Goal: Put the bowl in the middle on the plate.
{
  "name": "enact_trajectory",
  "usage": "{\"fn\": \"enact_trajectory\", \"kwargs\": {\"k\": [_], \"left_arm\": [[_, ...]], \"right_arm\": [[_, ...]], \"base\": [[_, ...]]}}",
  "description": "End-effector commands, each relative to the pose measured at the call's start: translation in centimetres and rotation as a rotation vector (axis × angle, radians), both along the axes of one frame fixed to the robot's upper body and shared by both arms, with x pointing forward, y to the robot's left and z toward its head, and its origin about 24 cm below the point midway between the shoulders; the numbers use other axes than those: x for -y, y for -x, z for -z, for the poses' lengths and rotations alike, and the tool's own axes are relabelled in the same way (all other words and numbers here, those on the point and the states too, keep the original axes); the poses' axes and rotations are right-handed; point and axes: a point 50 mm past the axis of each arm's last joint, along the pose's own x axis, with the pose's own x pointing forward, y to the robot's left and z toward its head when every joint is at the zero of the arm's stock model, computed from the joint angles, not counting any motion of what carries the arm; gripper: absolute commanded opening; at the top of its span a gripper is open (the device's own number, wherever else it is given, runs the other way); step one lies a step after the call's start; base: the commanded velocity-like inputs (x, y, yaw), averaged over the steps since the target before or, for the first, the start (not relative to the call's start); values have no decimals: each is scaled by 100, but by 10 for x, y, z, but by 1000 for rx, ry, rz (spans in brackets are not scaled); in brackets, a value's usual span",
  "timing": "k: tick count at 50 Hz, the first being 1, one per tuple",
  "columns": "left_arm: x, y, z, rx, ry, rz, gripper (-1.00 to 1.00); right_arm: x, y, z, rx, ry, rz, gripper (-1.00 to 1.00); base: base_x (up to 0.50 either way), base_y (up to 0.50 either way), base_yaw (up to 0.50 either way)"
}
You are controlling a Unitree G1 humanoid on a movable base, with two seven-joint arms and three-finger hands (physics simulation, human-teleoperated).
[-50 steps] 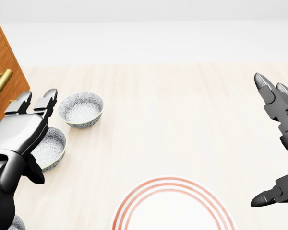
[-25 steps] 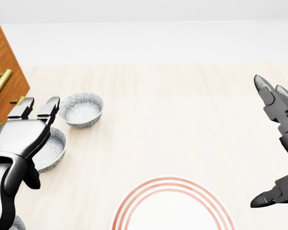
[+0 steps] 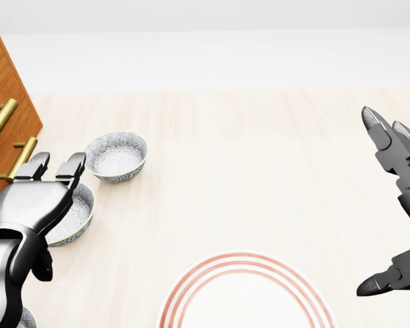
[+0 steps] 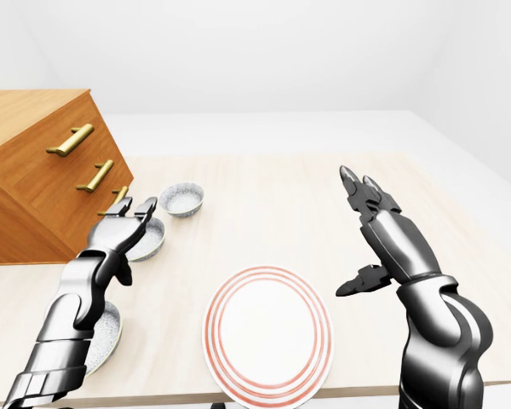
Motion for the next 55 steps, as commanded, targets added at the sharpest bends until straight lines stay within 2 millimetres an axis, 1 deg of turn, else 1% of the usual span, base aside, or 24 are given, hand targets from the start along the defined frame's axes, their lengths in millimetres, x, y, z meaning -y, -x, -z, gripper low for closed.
{"fn": "enact_trajectory", "kwargs": {"k": [1, 16, 23, 39, 55], "left_arm": [[1, 0, 2, -13, -18, 0, 100], [1, 2, 5, -29, -12, -6, 100], [1, -1, 5, -30, -13, -6, 100], [9, -1, 17, -49, 13, 1, 100], [15, -5, 23, -52, 23, 9, 100]], "right_arm": [[0, 1, -1, 3, 1, 1, 100], [0, 1, -1, 4, 2, 1, 100], [0, 1, -1, 6, 3, 1, 100], [2, -2, 5, -20, -20, 0, 100], [1, -2, 2, -10, -10, -2, 100]], "base": [[0, 0, 0], [0, 0, 0], [0, 0, 0], [0, 0, 0], [0, 0, 0]]}}
